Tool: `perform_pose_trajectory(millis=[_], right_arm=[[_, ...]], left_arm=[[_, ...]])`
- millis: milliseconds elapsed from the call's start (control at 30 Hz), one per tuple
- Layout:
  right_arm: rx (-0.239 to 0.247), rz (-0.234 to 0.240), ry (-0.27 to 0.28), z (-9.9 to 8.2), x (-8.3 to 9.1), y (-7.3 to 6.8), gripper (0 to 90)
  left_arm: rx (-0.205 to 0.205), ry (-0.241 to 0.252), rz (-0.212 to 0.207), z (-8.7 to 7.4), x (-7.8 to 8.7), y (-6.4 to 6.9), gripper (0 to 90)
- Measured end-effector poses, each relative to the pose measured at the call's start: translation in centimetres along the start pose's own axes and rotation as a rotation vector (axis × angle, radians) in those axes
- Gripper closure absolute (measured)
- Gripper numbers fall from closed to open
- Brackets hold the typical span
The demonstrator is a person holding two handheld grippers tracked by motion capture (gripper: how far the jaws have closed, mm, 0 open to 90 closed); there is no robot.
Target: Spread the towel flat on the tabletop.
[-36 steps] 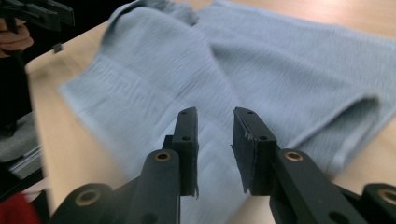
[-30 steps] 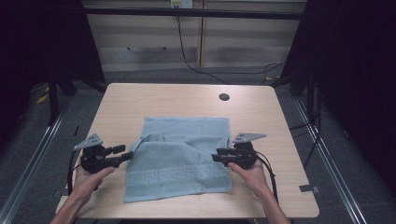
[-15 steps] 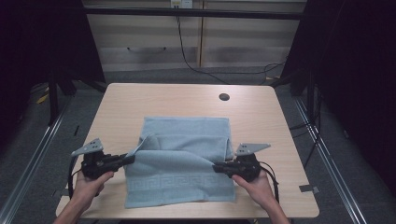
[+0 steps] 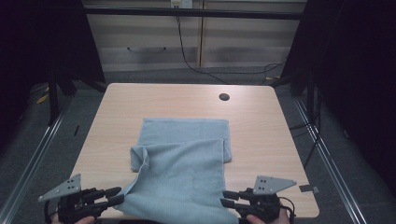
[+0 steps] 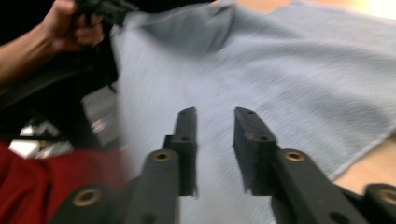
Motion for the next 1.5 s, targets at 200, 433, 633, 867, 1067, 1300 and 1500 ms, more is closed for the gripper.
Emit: perform_pose_trajectory(millis=[200, 433, 633, 867, 1067, 1300, 1500], right_arm=[[-0.032, -0.151, -0.052, 1.1, -4.1, 5.8, 62.0], [-0.097, -0.296, -0.115, 1.9, -9.1, 11.3, 55.7], [-0.116, -0.304, -0.168, 1.3, -11.5, 12.2, 55.1], [-0.076, -0.264, -0.165, 0.7, -10.5, 10.3, 88.2], [-0.071, -0.190, -0.111, -0.1, -6.0, 7.4, 88.5], [-0.062, -0.146, -0.194, -4.2, -3.1, 3.3, 86.8], [-0.074, -0.188, -0.154, -4.5, -1.2, 3.3, 70.1]], left_arm=[[0.027, -0.029, 0.087, 2.5, -2.0, -4.7, 53.5], [0.050, -0.073, 0.122, 4.1, -7.1, -7.5, 39.5], [0.043, -0.192, 0.109, 3.4, -10.1, -7.6, 37.9], [0.016, -0.253, 0.081, 1.4, -10.3, -5.9, 79.4], [0.047, -0.178, -0.022, -0.5, -6.9, -2.0, 79.7], [0.028, -0.160, -0.069, -2.4, -3.8, 1.0, 71.4], [0.059, -0.104, 0.014, -1.1, -1.9, -1.3, 53.3]])
Point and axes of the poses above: each handheld gripper's, and its own axes: x roughly backward along the jaws, z roughly out of its top, y roughly to its right, the point moved 2 cm from there along -x, roughly forward along the jaws, and after that the axes turned 12 degrees about -z, right-handed, at the moved point
